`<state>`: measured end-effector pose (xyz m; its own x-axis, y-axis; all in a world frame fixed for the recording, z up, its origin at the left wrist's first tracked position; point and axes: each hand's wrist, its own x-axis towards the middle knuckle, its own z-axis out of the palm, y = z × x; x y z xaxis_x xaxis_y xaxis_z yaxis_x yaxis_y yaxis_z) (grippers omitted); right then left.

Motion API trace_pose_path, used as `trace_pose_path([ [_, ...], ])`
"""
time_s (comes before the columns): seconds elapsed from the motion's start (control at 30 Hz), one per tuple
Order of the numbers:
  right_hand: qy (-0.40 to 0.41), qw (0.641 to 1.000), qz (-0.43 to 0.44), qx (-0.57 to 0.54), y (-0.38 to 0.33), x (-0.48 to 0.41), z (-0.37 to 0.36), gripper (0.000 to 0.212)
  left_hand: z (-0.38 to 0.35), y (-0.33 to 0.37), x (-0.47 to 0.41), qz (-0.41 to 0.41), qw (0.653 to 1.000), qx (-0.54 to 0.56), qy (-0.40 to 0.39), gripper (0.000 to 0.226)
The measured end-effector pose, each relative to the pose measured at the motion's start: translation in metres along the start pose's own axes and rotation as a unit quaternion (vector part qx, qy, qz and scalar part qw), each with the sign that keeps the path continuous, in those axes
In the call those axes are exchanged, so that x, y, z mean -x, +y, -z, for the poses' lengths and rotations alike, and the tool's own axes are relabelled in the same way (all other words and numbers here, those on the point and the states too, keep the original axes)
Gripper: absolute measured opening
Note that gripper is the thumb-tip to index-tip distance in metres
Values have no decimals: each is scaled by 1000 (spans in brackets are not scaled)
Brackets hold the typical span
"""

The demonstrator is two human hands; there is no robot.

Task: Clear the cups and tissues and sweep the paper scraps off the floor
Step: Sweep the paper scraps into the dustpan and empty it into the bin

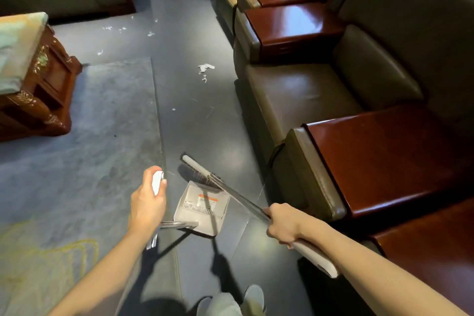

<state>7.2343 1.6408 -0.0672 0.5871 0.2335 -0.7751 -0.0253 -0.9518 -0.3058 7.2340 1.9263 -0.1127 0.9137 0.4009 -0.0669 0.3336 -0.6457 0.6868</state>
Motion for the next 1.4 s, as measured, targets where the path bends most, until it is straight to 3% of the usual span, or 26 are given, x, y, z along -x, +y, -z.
trace_pose_path([
  [0.17, 7, 989, -41, -139, -11, -60, 46, 43, 4, 28, -55, -3, 999, 8, 40, 16],
  [0.3, 25, 985, -72, -153, -21, -116, 86, 40, 1, 39, -113, 5, 999, 8, 49, 16],
  [0.53, 48, 996, -24, -69, -35, -213, 202, 37, -21, 48, -243, 36, 997, 35, 53, 20],
  [0.63, 59, 994, -9, -89, -59, -249, 252, 44, -28, 54, -294, 73, 994, 26, 73, 23],
  [0.97, 43, 999, 31, 3, -154, -440, 414, 43, -47, 72, -481, 130, 984, 23, 120, 21],
  [1.2, -1, 992, 63, 112, -220, -566, 502, 35, -53, 69, -605, 202, 965, 1, 165, 18],
  [1.4, -72, 984, 54, 153, -246, -604, 528, 30, -66, 75, -648, 206, 960, 5, 187, 16],
])
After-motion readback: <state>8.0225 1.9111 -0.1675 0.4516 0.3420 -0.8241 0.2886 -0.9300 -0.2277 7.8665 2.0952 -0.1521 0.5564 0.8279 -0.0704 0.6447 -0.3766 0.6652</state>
